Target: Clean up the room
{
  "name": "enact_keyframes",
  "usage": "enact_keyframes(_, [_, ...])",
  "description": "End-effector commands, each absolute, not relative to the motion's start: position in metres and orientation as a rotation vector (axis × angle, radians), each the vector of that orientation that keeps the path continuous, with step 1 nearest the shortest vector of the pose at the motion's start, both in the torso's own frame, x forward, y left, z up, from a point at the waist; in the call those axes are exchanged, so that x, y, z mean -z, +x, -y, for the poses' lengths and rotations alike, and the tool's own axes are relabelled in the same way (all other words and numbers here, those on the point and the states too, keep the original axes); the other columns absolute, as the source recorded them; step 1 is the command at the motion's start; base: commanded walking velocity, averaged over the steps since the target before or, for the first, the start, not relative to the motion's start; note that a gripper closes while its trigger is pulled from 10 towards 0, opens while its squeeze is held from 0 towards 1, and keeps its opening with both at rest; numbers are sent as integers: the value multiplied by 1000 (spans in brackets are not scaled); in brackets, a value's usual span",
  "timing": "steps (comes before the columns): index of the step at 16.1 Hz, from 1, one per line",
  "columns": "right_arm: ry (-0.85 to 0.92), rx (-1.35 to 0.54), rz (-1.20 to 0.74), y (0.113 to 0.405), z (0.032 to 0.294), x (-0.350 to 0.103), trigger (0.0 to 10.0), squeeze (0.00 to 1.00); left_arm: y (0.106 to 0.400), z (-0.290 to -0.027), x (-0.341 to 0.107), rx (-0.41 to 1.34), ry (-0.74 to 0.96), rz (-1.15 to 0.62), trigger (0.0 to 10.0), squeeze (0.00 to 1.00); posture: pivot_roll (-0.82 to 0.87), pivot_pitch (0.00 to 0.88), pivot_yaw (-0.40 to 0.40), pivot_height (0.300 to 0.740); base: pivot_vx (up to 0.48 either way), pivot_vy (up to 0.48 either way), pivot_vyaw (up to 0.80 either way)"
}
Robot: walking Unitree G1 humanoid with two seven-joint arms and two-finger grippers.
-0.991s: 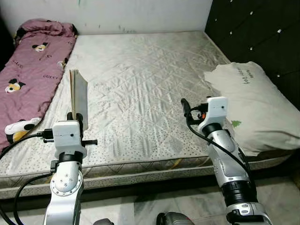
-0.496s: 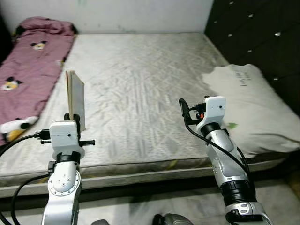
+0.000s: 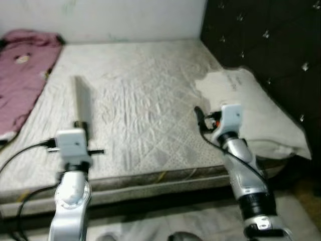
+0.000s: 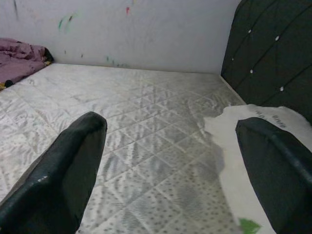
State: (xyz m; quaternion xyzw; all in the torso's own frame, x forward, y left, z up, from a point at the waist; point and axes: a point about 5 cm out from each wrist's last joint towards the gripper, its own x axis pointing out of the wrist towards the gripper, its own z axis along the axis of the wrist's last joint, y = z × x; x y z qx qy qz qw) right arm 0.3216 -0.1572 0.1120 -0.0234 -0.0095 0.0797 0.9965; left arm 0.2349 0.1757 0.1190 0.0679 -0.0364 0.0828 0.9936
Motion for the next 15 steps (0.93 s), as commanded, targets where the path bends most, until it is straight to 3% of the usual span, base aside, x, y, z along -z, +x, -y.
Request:
enact_keyframes(1, [-45,-176,37,325,151,-118,10000,0,237,-182,-132,-194,157,134,10000,0,-13,0,-5,740,0,0,0])
enact_keyframes(10, [-45,-186,41,326,146,-117,10000,0,239,-177,-133,-128,97,151,10000,0,-16,0,-3,740,0,0,0])
enact_keyframes(15, [-46,-191,36,327,146,-116,10000,0,240,-176,-133,-116,83,153,10000,0,-14,0,-8,740,382,0,0])
